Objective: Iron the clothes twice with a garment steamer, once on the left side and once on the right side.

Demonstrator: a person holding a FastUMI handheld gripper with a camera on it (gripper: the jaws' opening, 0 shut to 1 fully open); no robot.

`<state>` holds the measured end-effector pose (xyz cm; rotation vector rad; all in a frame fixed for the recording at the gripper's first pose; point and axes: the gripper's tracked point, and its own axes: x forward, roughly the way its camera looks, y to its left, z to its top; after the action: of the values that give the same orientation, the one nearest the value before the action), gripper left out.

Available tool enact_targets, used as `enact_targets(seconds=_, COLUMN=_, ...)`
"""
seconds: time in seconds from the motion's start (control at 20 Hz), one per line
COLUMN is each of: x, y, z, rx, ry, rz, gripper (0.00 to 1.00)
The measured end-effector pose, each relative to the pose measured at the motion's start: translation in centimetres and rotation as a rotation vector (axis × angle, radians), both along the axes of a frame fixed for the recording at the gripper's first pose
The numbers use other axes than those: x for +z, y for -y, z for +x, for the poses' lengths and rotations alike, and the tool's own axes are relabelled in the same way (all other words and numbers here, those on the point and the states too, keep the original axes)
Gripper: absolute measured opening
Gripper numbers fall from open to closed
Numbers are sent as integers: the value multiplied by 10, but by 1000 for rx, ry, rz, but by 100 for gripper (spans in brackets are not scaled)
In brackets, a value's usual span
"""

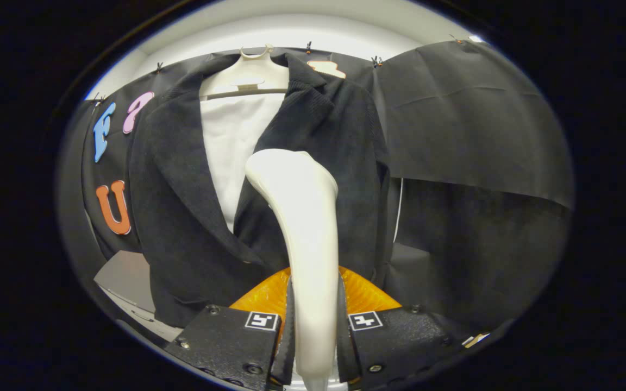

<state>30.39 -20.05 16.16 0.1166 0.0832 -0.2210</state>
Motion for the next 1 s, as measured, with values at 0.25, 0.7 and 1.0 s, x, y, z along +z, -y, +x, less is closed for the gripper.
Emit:
enact_targets(seconds=0.25, x=-23, y=1, z=0, rx=-6, ry=-31, rz=-7, gripper=34)
enact_targets(seconds=0.7, x=-81, y=-4, z=1, rx=-18, ry=-102, rz=-29, gripper=34)
enact_targets(seconds=1.0, x=-119, y=-1, z=4, rx=-30, ry=-148, rz=-25, gripper=34)
